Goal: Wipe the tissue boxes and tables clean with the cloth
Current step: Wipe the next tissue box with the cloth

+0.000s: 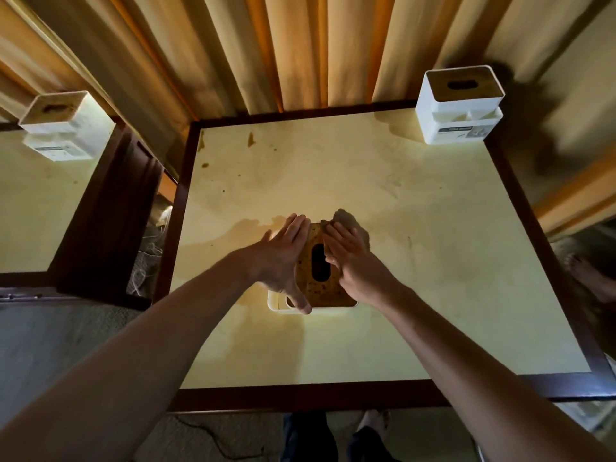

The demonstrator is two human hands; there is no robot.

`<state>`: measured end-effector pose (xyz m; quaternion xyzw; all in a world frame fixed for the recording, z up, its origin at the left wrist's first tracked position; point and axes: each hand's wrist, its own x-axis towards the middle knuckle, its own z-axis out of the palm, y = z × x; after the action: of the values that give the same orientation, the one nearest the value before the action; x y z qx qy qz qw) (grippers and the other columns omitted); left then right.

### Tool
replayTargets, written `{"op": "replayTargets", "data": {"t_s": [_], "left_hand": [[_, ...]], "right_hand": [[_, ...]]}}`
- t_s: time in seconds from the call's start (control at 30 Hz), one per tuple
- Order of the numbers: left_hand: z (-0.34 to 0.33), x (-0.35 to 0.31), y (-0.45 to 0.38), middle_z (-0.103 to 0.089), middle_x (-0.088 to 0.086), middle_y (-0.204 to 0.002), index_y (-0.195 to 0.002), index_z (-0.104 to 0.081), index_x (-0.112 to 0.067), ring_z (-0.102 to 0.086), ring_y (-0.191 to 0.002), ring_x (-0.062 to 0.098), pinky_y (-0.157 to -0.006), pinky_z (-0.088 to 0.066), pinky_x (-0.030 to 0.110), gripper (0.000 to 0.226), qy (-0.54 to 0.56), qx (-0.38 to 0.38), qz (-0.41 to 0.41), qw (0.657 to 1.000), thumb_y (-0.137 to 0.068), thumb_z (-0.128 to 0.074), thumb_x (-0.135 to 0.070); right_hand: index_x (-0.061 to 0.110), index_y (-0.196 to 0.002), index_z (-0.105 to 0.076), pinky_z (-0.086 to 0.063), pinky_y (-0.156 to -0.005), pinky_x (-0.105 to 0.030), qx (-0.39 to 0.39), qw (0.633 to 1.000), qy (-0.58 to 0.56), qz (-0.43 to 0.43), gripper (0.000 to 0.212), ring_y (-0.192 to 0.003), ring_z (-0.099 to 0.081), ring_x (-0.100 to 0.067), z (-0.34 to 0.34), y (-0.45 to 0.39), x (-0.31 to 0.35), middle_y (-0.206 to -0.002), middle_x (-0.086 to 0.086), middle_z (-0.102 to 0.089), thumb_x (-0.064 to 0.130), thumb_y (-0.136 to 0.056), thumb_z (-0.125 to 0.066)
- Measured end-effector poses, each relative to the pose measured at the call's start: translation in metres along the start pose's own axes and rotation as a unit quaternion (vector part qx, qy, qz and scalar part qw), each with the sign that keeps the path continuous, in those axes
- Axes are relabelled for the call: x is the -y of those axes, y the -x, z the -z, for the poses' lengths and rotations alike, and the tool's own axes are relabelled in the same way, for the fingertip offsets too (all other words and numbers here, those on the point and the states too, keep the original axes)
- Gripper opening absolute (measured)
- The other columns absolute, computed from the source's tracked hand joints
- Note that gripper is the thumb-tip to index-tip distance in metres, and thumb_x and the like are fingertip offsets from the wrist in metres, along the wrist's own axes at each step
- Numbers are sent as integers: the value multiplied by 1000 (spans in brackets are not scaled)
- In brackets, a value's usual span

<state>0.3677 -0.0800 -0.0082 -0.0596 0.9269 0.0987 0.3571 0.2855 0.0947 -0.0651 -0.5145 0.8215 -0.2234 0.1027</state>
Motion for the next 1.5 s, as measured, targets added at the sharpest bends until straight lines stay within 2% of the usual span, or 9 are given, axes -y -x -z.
{"op": "replayTargets", "data": {"t_s": [0.13,0.27,0.5,0.67,0.8,0.97,1.17,1.37,1.5], "left_hand": [[1,0,2,47,-3,-152,-145,41,-15,46,-134,13,-123,4,51,166,-5,1,0,1000,-49,-76,-83],[2,-1,3,47,-3,-152,-144,42,-14,45,-133,12,-124,3,51,166,-7,4,2,1000,-49,-76,-83],[4,-3,4,47,-2,-152,-143,43,-13,46,-131,12,-123,8,47,165,-9,6,1,1000,-51,-76,-82],[3,-3,3,48,-2,-151,-142,43,-14,47,-129,13,-119,11,43,165,-10,6,5,1000,-51,-76,-82],[1,-3,3,50,-4,-149,-141,45,-15,48,-130,14,-121,9,45,165,-11,7,5,1000,-50,-75,-83],[0,-2,1,51,-4,-149,-141,45,-15,49,-131,14,-122,8,48,165,-5,9,0,1000,-50,-75,-84],[0,-3,4,50,-6,-149,-142,44,-16,48,-132,13,-118,10,43,163,9,4,-6,1000,-53,-79,-78],[0,-2,5,49,-7,-150,-145,41,-17,47,-132,11,-120,8,43,163,26,0,-5,1000,-53,-79,-78],[0,-3,5,49,-7,-150,-144,42,-18,47,-132,11,-120,8,43,163,19,1,-1,1000,-53,-78,-79]], "right_hand": [[2,-150,-23,-4,-123,-36,17,999,-45,5,60,-149,-4,-16,-1,17,-5,-161,-9,-17,-5,-95,-47],[2,-149,-27,-12,-123,-39,7,997,-77,12,65,-148,-11,-16,-5,50,8,-159,-6,-22,-8,-91,-55],[13,-153,-21,-1,-121,-23,46,992,-121,4,66,-149,-7,-3,-8,97,30,-161,3,-19,-3,-95,-47],[18,-155,-13,-10,-123,-32,69,991,-117,-8,68,-150,-1,-9,-15,109,32,-163,5,-10,1,-97,-44],[13,-155,-15,-2,-123,-30,65,993,-93,16,66,-150,0,-6,-15,104,29,-162,2,-12,-1,-96,-43],[16,-153,-7,2,-122,-26,66,993,-97,19,67,-148,7,-1,-7,79,17,-162,7,-5,1,-99,-42],[13,-154,-14,-1,-123,-35,82,992,-98,-23,60,-149,5,-9,7,16,-8,-163,1,-6,3,-101,-40],[10,-153,-21,6,-118,-18,96,988,-120,-22,50,-138,3,5,22,-8,-15,-162,2,-13,11,-105,-36],[8,-152,-22,-1,-123,-34,71,990,-116,-27,54,-143,1,-1,12,8,-7,-161,-2,-17,3,-102,-41]]}}
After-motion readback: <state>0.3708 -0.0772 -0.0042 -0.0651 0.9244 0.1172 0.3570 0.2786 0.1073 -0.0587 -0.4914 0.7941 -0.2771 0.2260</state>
